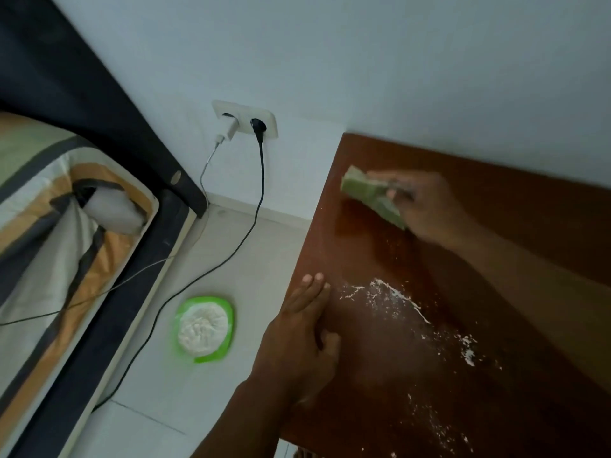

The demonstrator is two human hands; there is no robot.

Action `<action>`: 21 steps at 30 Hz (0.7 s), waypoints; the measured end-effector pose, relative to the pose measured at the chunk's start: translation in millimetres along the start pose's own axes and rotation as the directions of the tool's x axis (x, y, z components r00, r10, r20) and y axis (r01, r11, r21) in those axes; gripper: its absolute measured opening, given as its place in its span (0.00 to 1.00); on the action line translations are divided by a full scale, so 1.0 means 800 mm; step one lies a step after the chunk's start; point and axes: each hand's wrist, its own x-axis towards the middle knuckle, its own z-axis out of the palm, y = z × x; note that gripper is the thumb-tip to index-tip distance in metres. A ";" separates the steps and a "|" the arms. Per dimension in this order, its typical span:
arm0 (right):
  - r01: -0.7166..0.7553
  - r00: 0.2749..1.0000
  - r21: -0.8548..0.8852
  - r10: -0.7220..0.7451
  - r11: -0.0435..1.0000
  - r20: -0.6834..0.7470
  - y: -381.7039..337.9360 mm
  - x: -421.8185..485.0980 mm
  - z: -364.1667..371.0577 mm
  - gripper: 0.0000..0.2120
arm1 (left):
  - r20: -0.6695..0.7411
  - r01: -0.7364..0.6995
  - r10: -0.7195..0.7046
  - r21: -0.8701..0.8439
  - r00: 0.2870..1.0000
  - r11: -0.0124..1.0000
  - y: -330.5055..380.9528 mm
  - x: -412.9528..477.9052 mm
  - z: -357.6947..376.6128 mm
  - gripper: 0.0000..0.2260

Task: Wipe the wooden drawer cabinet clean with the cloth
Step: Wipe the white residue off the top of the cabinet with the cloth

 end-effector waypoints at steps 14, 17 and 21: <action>0.189 0.956 -0.049 -0.172 0.981 0.237 -0.009 0.025 0.083 0.20 | -0.016 0.017 -0.016 0.018 1.000 1.000 0.001 -0.018 -0.007 0.31; 0.230 0.930 0.004 -0.221 0.973 0.292 -0.006 -0.035 0.078 0.23 | -0.018 0.006 -0.005 0.070 1.000 0.998 -0.008 -0.048 -0.003 0.30; 0.250 0.887 0.064 -0.255 0.966 0.386 -0.006 -0.118 0.052 0.24 | -0.023 0.031 -0.030 0.079 0.999 0.996 -0.008 -0.053 -0.001 0.31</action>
